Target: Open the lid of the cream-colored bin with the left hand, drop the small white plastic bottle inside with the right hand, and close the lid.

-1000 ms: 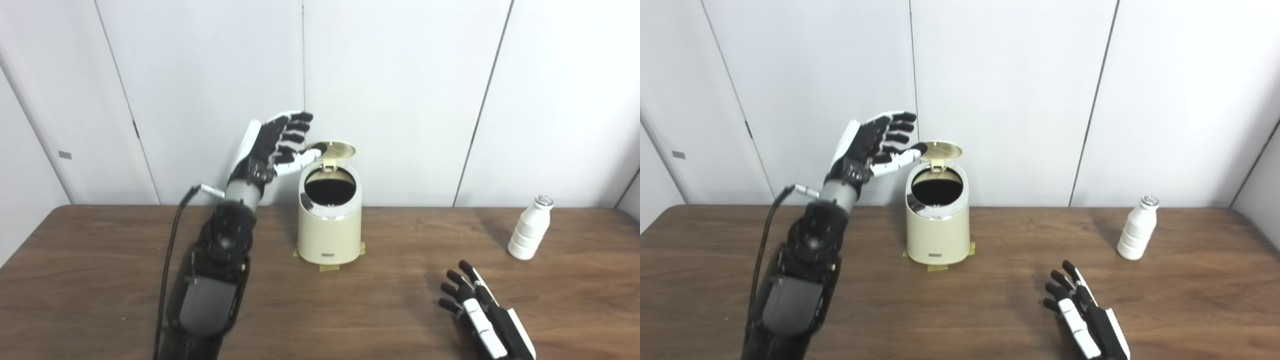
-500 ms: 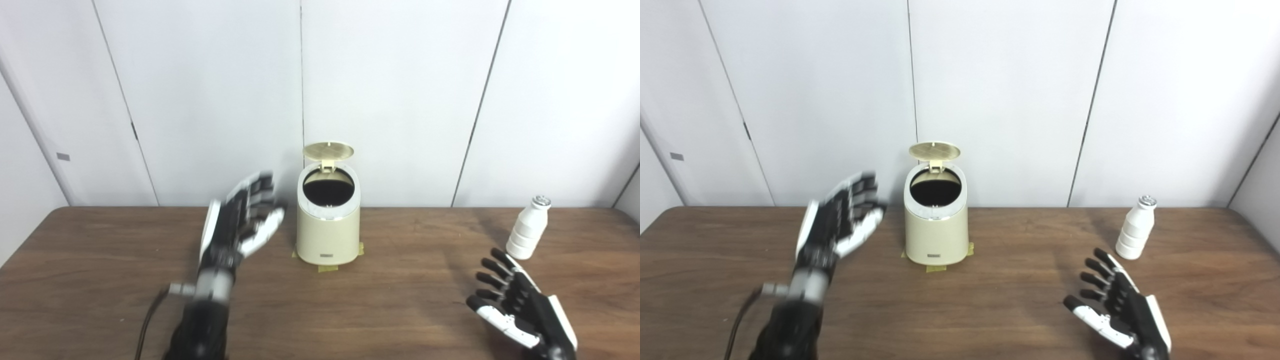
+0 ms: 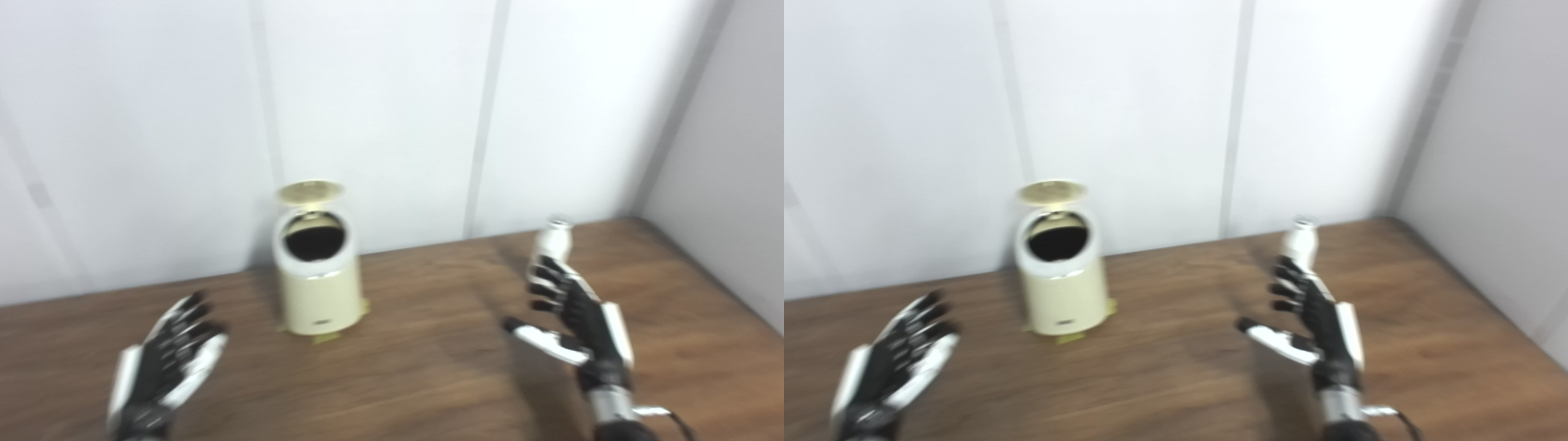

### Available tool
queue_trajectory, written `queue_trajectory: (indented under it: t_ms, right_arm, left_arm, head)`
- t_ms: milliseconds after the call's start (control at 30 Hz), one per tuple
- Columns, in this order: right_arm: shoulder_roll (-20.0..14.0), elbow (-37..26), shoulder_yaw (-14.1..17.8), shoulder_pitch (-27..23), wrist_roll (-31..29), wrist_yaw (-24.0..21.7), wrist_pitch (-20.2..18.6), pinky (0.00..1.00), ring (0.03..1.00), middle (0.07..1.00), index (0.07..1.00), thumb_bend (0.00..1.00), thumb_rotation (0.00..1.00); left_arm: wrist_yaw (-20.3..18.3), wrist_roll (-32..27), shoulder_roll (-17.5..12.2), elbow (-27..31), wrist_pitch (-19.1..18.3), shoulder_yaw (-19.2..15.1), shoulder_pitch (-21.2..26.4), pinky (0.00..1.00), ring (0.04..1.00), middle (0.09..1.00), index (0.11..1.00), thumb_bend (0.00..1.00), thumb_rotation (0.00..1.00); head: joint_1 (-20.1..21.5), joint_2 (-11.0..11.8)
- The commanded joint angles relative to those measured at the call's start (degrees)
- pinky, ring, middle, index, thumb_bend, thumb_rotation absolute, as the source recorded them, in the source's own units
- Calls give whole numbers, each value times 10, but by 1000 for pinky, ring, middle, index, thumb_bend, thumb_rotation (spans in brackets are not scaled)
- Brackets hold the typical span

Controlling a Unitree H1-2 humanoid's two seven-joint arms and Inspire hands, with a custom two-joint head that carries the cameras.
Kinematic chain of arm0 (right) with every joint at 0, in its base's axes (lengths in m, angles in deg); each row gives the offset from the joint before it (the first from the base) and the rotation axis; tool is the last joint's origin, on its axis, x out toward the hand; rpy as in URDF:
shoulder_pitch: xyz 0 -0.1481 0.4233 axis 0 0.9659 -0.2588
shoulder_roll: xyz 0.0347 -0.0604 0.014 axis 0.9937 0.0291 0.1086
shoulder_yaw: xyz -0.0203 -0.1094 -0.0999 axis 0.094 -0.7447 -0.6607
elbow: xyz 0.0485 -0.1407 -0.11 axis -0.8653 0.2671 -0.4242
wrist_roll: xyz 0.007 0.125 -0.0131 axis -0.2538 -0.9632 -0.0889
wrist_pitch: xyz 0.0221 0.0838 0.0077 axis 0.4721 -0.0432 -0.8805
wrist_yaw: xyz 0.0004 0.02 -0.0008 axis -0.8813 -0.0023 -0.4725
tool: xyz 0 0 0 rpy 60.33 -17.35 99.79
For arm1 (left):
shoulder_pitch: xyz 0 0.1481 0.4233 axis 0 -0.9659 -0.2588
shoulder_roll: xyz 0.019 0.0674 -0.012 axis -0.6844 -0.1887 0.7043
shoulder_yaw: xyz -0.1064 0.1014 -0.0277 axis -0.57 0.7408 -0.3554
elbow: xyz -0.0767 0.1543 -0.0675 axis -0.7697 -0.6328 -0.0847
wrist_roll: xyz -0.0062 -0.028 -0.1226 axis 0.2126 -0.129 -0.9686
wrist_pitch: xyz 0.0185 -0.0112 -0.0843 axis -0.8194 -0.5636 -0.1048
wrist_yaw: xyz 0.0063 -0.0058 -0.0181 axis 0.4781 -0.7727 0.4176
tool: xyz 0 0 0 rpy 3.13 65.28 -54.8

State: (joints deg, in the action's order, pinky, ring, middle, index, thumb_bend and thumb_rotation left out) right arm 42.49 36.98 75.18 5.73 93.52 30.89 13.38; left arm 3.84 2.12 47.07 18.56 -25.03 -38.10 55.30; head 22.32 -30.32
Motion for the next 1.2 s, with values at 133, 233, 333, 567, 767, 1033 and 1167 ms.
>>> queue_trajectory:
  t_ms: [133,233,333,567,767,1033,1167]
  right_arm:
    - [4,-36,13,-27,23,28,-7,655,760,819,844,794,134]
    - [-5,-39,18,-31,39,32,-18,674,778,828,836,810,140]
    - [-10,-43,21,-34,58,39,-30,647,767,830,836,818,141]
    - [-38,-55,32,-41,100,37,-93,711,832,895,881,853,226]
    - [-78,-41,25,-63,143,30,-151,771,888,943,934,867,315]
    - [-105,-10,22,-111,153,23,-200,895,969,984,975,894,260]
    - [-119,19,20,-136,148,21,-197,887,978,991,980,896,219]
  left_arm:
    - [-14,-19,-11,33,-17,-5,19,713,791,855,903,420,191]
    - [-20,-22,-19,34,-18,-4,21,720,797,860,908,403,168]
    - [-24,-25,-24,35,-21,-3,22,724,802,862,907,398,165]
    - [-26,-23,-22,45,-35,5,19,739,806,862,904,369,131]
    - [-27,-22,-22,52,-48,3,20,737,810,870,919,348,82]
    - [-19,-35,-10,66,-54,-10,17,735,812,871,959,341,33]
    - [-22,-37,-9,72,-57,-13,16,737,816,871,978,338,60]
  head:
    - [30,-8]
    - [44,-13]
    - [55,-18]
    - [63,-21]
    - [68,-20]
    - [62,-15]
    - [61,-16]
